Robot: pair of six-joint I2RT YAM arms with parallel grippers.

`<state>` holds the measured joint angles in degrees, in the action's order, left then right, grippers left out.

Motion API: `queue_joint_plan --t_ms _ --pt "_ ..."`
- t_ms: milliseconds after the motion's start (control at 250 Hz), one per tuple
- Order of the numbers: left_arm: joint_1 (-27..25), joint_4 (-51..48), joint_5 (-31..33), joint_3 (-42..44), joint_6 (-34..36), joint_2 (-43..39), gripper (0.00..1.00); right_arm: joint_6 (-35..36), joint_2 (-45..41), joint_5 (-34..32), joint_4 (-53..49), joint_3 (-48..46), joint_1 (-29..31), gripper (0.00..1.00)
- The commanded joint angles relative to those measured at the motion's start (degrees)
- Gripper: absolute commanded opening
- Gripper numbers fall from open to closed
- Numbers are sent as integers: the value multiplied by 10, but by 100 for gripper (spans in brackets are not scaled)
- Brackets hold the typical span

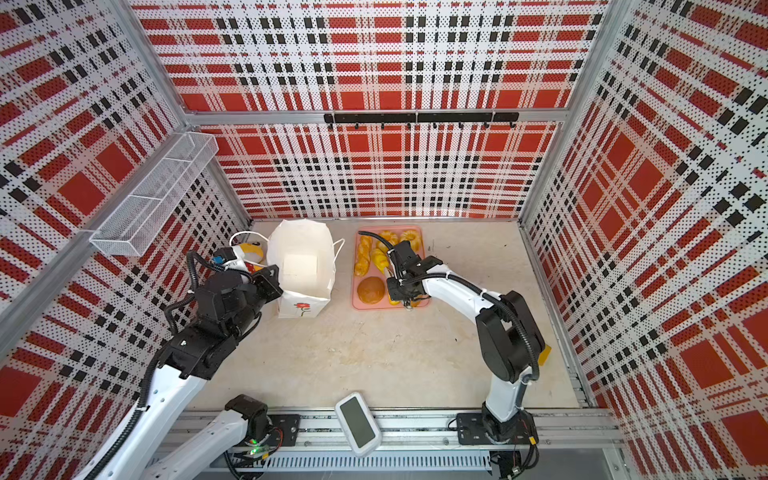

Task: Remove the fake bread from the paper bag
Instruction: 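Lower the yellow bread onto the pink tray while the left gripper lifts the bag, then move the right tongs beside the tray and release them onto the table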

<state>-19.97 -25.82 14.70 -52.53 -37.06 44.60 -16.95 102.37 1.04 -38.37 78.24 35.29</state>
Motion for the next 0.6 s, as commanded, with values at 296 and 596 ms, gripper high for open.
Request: queue_joint_plan --t_ms 296,596 --pt "4 9 0 -11 -8 -3 0 -5 -58 5 -36 28 -1 38" --pt "4 8 1 -10 -9 0 0 -10 -113 -12 -46 34 -4 37"
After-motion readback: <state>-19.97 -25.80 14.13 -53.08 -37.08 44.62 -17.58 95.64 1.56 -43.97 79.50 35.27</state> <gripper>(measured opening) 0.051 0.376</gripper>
